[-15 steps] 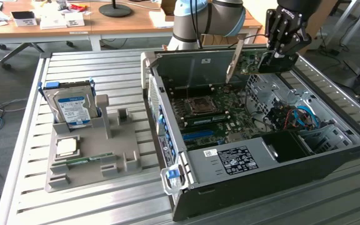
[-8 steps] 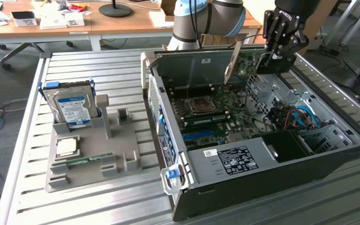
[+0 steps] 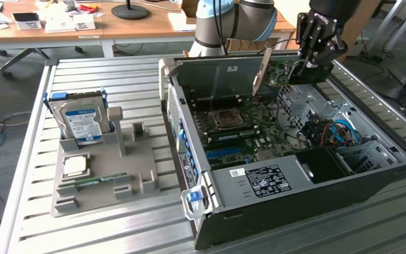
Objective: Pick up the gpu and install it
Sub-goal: 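Insert the gpu into the slot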
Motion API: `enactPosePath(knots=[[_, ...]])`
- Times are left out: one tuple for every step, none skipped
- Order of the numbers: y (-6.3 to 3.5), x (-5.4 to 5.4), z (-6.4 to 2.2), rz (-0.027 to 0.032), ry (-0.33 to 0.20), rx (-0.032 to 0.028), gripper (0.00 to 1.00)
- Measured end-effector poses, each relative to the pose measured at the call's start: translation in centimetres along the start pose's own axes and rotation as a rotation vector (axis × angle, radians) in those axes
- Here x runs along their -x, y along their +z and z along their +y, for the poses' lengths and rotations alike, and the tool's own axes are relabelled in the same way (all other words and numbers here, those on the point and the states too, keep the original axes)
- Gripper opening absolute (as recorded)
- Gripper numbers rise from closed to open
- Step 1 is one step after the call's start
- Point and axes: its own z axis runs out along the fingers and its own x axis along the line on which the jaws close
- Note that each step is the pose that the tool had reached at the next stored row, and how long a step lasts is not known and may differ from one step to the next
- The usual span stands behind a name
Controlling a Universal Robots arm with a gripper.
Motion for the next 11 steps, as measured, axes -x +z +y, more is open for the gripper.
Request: enactPosePath(knots=[[0.0,0.0,0.0,0.0,0.0,0.0,0.27],[0.0,0.0,0.0,0.0,0.0,0.0,0.27],[0.0,0.0,0.01,0.0,0.0,0.0,0.27],[0.0,-0.01,0.04,-0.0001,0.0,0.0,0.27],[0.0,-0.02,0.11,-0.0001,0.0,-0.0001,0.27],[0.01,-0.02,0.19,-0.0002,0.0,0.0,0.27],[0.01,-0.04,0.3,-0.0002,0.0,0.0,0.27],[0.0,-0.05,0.42,-0.0001,0.0,-0.0001,0.27],[0.0,-0.06,0.51,0.0,0.0,-0.0001,0.27],[0.0,-0.06,0.53,0.0,0.0,0.0,0.27],[0.0,-0.06,0.54,0.0,0.0,0.0,0.27]])
